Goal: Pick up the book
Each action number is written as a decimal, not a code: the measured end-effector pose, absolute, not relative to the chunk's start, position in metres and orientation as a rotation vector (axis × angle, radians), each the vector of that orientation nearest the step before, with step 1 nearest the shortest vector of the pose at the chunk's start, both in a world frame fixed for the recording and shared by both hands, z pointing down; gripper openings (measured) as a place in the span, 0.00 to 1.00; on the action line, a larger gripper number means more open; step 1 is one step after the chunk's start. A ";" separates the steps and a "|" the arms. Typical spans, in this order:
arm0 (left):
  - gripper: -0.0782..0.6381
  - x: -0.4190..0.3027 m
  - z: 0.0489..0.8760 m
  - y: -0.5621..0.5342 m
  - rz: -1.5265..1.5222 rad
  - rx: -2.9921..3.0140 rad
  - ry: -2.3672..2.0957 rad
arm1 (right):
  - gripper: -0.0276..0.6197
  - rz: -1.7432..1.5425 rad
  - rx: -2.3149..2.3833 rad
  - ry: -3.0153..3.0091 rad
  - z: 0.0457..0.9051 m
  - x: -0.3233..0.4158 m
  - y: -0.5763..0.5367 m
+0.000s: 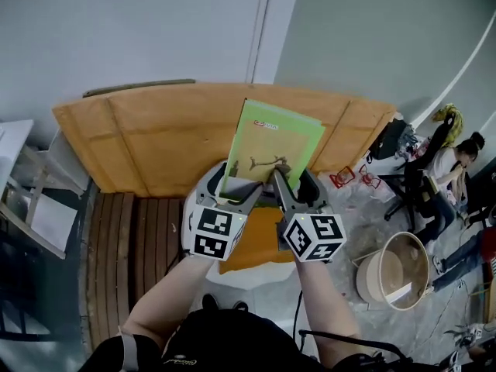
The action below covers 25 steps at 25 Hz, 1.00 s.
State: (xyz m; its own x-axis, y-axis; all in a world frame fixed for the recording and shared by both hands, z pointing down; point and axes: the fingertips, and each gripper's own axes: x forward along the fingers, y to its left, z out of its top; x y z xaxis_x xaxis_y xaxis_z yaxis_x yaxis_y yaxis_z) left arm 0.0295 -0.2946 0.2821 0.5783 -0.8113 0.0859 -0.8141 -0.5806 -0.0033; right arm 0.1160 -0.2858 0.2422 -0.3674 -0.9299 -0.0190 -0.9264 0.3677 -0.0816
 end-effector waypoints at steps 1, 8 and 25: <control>0.64 0.028 0.271 -0.290 0.112 2.770 -1.434 | 0.39 -0.067 -1.719 2.537 0.233 0.115 -0.281; 0.64 0.034 0.214 -0.278 0.001 2.829 -1.499 | 0.39 0.120 -1.676 2.504 0.172 0.120 -0.264; 0.64 0.034 0.212 -0.275 0.004 2.835 -1.526 | 0.39 0.164 -1.646 2.504 0.168 0.119 -0.261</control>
State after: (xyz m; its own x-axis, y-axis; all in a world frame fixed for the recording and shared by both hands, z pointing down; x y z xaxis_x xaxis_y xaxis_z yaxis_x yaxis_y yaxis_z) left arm 0.0343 -0.2754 0.2116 0.5514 -0.8335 -0.0349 -0.8333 -0.5483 -0.0704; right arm 0.1194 -0.2612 0.1679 -0.3914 -0.9032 -0.1759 -0.9185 0.3953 0.0140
